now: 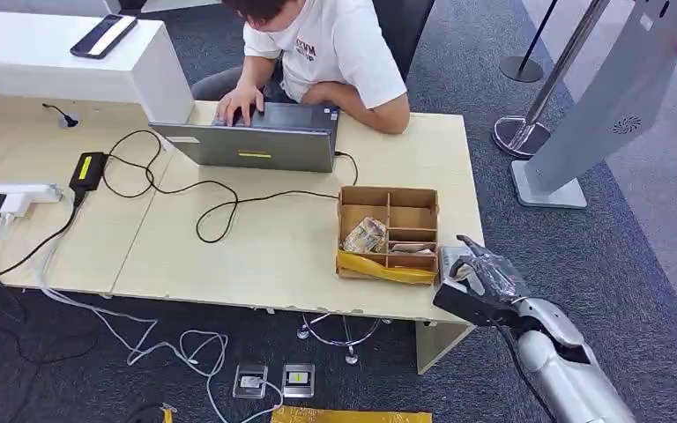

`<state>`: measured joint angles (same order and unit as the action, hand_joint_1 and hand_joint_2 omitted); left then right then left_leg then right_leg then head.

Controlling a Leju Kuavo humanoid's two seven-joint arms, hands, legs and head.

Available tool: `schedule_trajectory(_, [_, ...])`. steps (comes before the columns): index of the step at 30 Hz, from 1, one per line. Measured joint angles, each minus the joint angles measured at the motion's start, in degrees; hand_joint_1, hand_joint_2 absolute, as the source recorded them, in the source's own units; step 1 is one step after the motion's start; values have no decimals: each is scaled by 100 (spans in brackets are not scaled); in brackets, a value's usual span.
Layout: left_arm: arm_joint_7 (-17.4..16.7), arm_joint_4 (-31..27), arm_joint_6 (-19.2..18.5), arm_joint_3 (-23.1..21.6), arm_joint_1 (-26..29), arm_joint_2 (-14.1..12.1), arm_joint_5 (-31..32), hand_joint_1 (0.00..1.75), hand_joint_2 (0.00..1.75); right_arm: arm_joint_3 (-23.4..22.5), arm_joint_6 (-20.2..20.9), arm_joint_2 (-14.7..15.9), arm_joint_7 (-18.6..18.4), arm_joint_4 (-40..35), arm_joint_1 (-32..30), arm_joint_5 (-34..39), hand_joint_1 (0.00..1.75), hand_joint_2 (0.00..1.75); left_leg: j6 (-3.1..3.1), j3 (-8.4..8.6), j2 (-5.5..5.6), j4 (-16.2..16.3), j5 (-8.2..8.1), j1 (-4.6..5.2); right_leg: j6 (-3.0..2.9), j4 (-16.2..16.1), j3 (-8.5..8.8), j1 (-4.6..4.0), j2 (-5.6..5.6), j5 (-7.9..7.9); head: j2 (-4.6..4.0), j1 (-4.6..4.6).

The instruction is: Pass the card to the sensor for recognition and then transmit it.

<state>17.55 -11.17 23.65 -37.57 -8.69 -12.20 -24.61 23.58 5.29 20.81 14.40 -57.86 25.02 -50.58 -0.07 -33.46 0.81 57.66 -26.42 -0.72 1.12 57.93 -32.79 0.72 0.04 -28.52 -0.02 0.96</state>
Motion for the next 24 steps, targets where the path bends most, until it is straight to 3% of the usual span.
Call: schedule_trajectory(24, [0, 0, 39, 0, 3, 33, -4, 0, 0, 81, -160, -81, 50, 195, 174, -63, 175, 175, 0, 0, 1, 0, 1, 0, 0, 0, -1, 0, 0, 0, 0, 0])
